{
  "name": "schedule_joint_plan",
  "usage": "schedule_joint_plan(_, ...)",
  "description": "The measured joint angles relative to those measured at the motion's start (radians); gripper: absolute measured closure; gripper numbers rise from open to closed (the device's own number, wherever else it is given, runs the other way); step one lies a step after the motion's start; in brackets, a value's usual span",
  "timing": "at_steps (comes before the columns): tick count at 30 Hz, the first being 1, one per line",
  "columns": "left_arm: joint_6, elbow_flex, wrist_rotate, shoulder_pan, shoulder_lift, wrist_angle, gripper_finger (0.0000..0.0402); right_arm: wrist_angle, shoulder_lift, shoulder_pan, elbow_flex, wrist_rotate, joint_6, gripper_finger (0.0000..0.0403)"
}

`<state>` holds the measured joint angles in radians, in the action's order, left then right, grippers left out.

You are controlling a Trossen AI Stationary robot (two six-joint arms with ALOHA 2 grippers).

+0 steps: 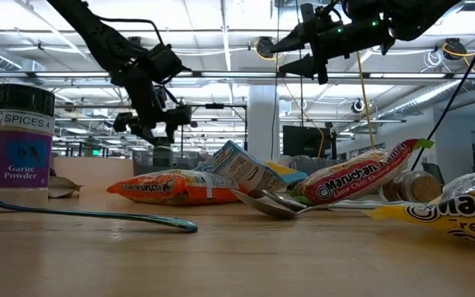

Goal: Pick & Place Food Item
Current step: Put the green seasoning bottle into the left black bin

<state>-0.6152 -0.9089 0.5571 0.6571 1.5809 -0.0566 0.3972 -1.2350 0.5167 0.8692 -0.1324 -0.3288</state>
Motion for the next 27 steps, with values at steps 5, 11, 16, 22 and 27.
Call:
schedule_joint_plan(5,0.006,0.000,0.019,0.000,0.004,0.006,0.0191,-0.014,0.000,0.000,0.000,0.000,-0.001,0.0124)
schedule_joint_plan(11,0.008,0.000,0.029,0.006,0.008,0.006,0.0191,-0.016,0.000,0.000,0.000,0.001,0.000,0.0124)
schedule_joint_plan(16,0.010,0.000,0.027,0.008,0.032,0.014,0.0191,-0.016,0.000,0.000,0.000,0.001,0.001,0.0124)
schedule_joint_plan(22,0.005,0.001,0.031,0.009,0.036,0.010,0.0191,-0.016,0.000,0.000,0.000,0.001,0.001,0.0124)
schedule_joint_plan(27,0.008,0.001,0.031,0.013,0.036,0.009,0.0191,-0.018,0.000,0.000,0.000,0.001,0.000,0.0124)
